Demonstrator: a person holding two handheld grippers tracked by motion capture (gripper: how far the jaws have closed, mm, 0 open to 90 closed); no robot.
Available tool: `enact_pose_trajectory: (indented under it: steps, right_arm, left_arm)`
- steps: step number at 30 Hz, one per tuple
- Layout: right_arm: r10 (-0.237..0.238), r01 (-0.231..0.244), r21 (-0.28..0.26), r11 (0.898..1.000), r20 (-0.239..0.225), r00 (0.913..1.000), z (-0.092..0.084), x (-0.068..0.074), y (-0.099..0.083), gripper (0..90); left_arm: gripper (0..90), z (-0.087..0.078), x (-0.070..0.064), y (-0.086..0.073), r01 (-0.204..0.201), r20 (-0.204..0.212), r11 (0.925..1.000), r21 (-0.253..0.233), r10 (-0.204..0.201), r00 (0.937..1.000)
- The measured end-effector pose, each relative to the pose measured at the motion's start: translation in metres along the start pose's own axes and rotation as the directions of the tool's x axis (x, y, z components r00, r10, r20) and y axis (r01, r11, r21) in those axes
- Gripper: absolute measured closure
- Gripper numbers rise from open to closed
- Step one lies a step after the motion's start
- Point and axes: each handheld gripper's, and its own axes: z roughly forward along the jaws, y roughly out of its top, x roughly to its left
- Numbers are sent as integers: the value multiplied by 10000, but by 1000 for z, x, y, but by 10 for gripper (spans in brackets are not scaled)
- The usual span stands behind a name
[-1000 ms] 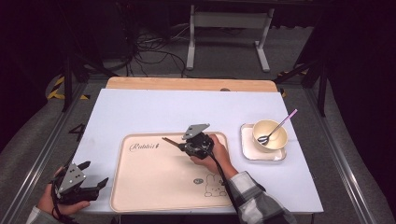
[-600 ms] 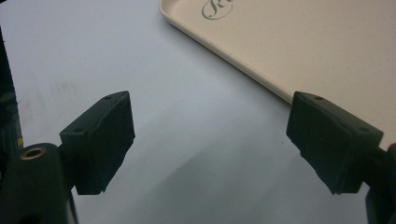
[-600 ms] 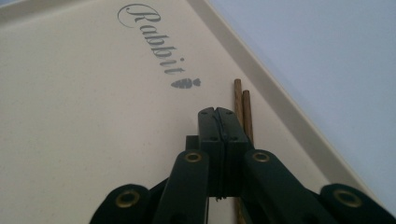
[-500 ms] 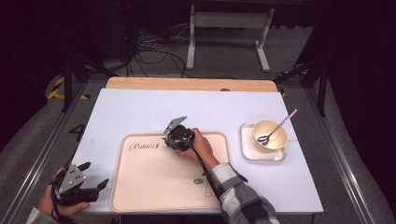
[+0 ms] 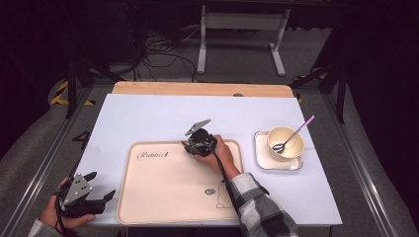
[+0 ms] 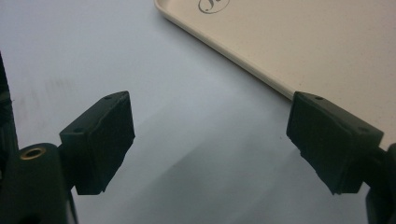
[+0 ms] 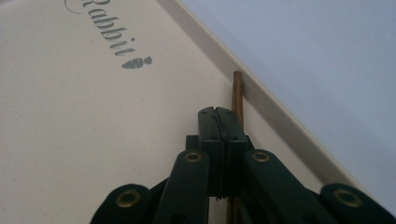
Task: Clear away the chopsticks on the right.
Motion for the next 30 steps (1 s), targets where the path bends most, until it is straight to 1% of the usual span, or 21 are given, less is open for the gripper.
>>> enact_pose_trajectory:
  steps: [2,5,7,12,15,17,18,19,23,24,27,29,30]
  right_arm:
    - [46,-46,-50,10000,32,10000,-2,-1,-3,900]
    - [177,-177,-30,9998,200,9996,-7,-3,-8,900]
    - [279,-277,-62,9996,292,9992,-11,-4,-12,900]
    - [598,-593,-105,9982,555,9967,-26,-12,-30,900]
    - [705,-699,-108,9975,729,9948,-33,-17,-38,900]
    - [670,-662,-128,9977,759,9949,-36,-18,-41,900]
    - [658,-648,-144,9978,850,9942,-38,-19,-44,900]
    - [749,-733,-203,9971,1005,9921,-43,-22,-50,900]
    - [816,-790,-275,9965,1156,9899,-49,-28,-57,900]
    - [898,-871,-269,9958,1267,9879,-52,-29,-60,900]
    - [886,-866,-200,9960,1458,9853,-58,-33,-66,900]
    - [783,-773,-123,9969,1659,9830,-62,-35,-70,900]
    - [783,-775,-114,9969,1672,9828,-64,-35,-72,900]
  left_arm:
    - [159,0,-1,0,19,-27,10000,0,-19,10000]
    - [159,0,-1,1,-47,-18,10000,44,47,10000]
    - [159,0,-1,1,-18,-50,10000,48,18,10000]
    - [159,1,-1,1,-83,-49,9999,90,84,10000]
    - [159,1,-1,2,-64,-39,10000,77,64,10000]
    - [159,1,-2,2,-67,-43,10000,66,67,10000]
    - [159,1,-2,2,-61,-48,10000,59,61,10000]
    - [159,1,-2,2,-54,-55,9999,99,54,10000]
    - [158,2,-2,2,-98,-43,9999,120,98,9999]
    - [158,2,-2,2,-103,-62,9999,123,104,9999]
    - [158,1,-2,2,-63,-29,9999,87,63,10000]
    - [158,1,-2,2,-70,-28,10000,64,70,10000]
    - [157,0,-1,2,-29,-50,10000,24,29,10000]
